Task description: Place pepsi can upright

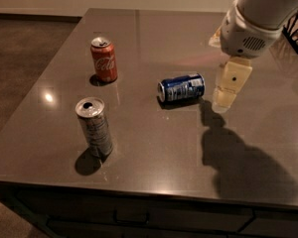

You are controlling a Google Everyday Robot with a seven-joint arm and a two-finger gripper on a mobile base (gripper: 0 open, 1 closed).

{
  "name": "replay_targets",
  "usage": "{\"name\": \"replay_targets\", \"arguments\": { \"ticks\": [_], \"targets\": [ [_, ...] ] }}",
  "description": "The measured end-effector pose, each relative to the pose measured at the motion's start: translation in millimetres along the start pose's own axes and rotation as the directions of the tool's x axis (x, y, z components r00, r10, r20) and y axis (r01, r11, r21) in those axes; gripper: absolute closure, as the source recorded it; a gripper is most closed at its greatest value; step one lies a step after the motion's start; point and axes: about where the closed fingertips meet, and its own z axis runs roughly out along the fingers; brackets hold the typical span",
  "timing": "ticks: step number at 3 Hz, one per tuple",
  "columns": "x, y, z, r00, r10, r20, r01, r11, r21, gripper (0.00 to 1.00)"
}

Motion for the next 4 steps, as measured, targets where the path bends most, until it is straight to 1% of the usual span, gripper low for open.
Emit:
{"name": "replay_targets", "arguments": {
  "ticks": [1, 2, 3, 4],
  "targets": [
    [-23.2, -20.8, 29.5, 0.997, -0.075, 0.002, 0.075, 0.997, -0.021, 0.0],
    [-40.6, -34.9, 57.7, 0.988, -0.152, 0.002, 0.152, 0.9876, -0.04, 0.0],
    [-49.7, -40.0, 83.9, 0.974, -0.227, -0.018, 0.225, 0.9713, -0.078, 0.0],
    [-52.8, -40.8, 102.9, 0.96, -0.277, -0.033, 0.271, 0.9556, -0.114, 0.0]
  ]
}}
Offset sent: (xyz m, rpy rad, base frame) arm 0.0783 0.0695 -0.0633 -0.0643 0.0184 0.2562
